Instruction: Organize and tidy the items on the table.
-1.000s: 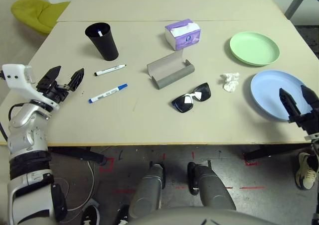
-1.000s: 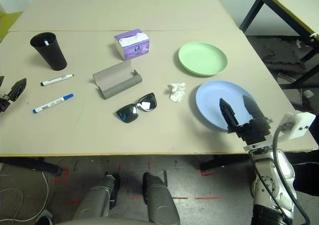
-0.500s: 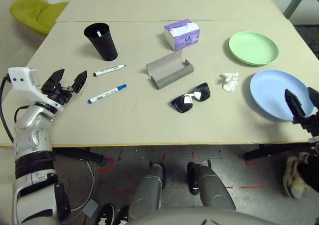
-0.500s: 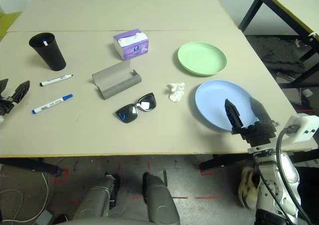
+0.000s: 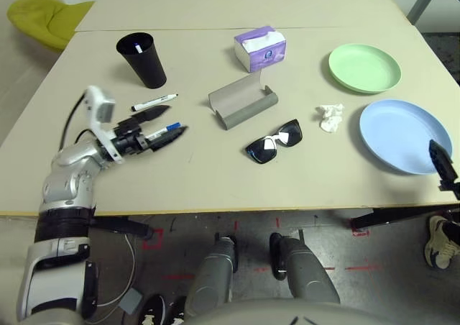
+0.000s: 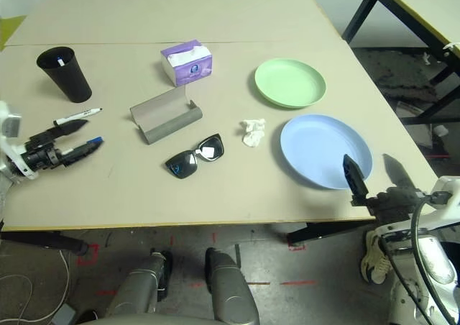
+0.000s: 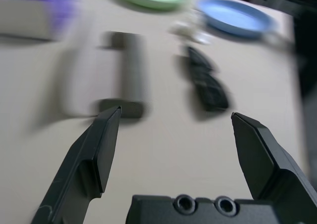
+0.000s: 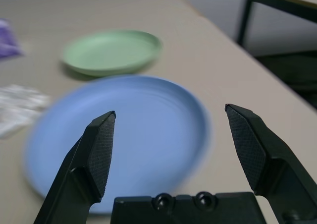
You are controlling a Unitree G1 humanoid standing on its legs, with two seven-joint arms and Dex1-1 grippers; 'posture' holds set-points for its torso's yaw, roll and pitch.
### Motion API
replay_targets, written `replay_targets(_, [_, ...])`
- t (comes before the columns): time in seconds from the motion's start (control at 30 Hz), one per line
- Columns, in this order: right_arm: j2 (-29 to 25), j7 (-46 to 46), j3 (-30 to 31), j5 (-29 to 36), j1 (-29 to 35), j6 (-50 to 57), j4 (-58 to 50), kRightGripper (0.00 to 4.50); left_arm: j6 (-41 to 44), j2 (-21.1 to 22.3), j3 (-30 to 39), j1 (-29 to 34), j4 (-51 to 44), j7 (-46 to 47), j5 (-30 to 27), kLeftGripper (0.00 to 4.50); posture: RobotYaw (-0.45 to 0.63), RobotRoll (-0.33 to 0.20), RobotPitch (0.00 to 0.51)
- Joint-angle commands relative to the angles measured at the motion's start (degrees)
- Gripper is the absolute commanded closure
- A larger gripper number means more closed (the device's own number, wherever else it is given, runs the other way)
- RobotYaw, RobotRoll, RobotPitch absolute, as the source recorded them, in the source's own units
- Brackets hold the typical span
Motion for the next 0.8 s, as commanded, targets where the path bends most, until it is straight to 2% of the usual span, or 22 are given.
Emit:
replay_targets(0.03, [0.3, -3.9, -1.5, -3.0, 2.3, 1.7, 0.3, 0.02, 0.1, 0.2, -1.0, -2.3, 0.9, -2.0, 0.6, 0.00, -0.28, 0.000, 0.218])
replay_targets(0.2, [0.6, -4.3, 0.8, -0.9, 3.3, 7.8, -0.7, 0.02, -1.1, -1.6, -1.0, -3.1, 1.4, -0.5, 1.2, 0.00, -0.29, 0.000, 0.228])
replay_targets(0.6, [0.4, -7.9, 2.7, 4.3, -4.3, 23.4, 0.2, 0.02, -0.4, -0.6, 1.6, 2.5, -4.3, 1.9, 0.1, 0.00, -0.23, 0.000, 0.243])
replay_targets(0.8, [-1.0, -8.6, 3.8, 3.8, -6.5, 29.4, 0.5, 0.02, -0.1, -0.8, 2.2, 4.4, -6.7, 3.2, -0.4, 0.00, -0.22, 0.000, 0.248])
